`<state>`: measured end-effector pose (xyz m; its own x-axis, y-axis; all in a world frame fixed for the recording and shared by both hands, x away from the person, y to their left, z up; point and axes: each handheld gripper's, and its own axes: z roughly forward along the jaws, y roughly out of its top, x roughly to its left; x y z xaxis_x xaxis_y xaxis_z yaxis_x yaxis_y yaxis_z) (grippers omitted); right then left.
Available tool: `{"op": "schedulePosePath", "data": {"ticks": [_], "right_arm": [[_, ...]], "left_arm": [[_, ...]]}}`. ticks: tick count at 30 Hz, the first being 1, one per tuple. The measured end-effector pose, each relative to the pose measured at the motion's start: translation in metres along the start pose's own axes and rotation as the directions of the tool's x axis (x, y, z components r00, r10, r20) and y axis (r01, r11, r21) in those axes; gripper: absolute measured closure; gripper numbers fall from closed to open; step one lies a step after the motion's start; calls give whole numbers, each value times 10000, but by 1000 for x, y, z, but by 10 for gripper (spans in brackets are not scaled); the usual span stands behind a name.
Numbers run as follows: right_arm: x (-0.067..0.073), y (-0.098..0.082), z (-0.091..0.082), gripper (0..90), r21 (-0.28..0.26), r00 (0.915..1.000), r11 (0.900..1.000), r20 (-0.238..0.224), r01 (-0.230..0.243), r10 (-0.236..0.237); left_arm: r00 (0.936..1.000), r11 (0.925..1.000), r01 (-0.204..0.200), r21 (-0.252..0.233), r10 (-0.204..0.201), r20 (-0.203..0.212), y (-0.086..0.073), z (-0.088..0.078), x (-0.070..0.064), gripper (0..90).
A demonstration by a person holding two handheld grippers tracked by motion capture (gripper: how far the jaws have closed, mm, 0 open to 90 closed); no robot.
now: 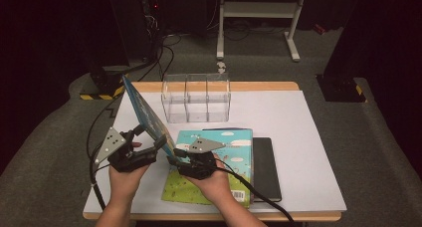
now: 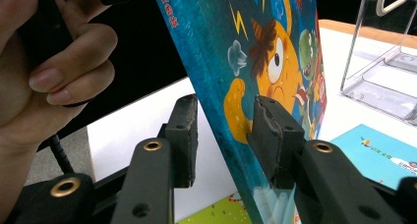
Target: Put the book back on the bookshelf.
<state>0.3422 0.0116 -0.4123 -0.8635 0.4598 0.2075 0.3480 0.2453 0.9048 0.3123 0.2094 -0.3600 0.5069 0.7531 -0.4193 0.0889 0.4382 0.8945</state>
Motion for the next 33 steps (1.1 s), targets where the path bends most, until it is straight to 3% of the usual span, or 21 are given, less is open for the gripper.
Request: {"op": "schedulePosePath", "data": {"ticks": [10, 15, 21, 25, 29, 30, 31, 32, 33], "right_arm": [[1, -2, 4, 613, 67, 9998, 9999, -163, -79, 80], [1, -1, -1, 588, 79, 10000, 10000, -32, 41, -41], [-5, 0, -28, 577, -42, 9999, 10000, 141, -15, 16], [-14, 0, -57, 559, -218, 9968, 9995, 778, 223, -205], [-38, -9, -92, 527, -250, 9816, 9989, 1876, 405, -351], [-44, -12, -99, 524, -218, 9742, 9987, 2221, 468, -408], [-56, -20, -115, 515, -273, 9572, 9984, 2867, 504, -405], [-56, -20, -115, 515, -273, 9572, 9984, 2867, 504, -405], [-62, -23, -120, 515, -345, 9514, 9982, 3059, 482, -353]], "left_arm": [[9997, 9999, -158, 50, 159, -197, -1, 1, 0, 215], [9993, 9997, -230, -13, 230, -281, -2, 2, -1, 216], [9988, 9995, -306, 7, 306, -379, -2, 2, -1, 219], [9984, 9993, -375, 70, 377, -428, -2, 1, -2, 228], [9981, 9990, -419, 120, 424, -437, -2, 2, -2, 227], [9981, 9990, -425, 108, 430, -441, -2, 2, -3, 227], [9981, 9992, -398, 67, 401, -458, -2, 2, -3, 227], [9981, 9992, -390, 57, 392, -466, -2, 2, -3, 227], [9982, 9994, -344, 55, 346, -481, -3, 2, -3, 227]]}}
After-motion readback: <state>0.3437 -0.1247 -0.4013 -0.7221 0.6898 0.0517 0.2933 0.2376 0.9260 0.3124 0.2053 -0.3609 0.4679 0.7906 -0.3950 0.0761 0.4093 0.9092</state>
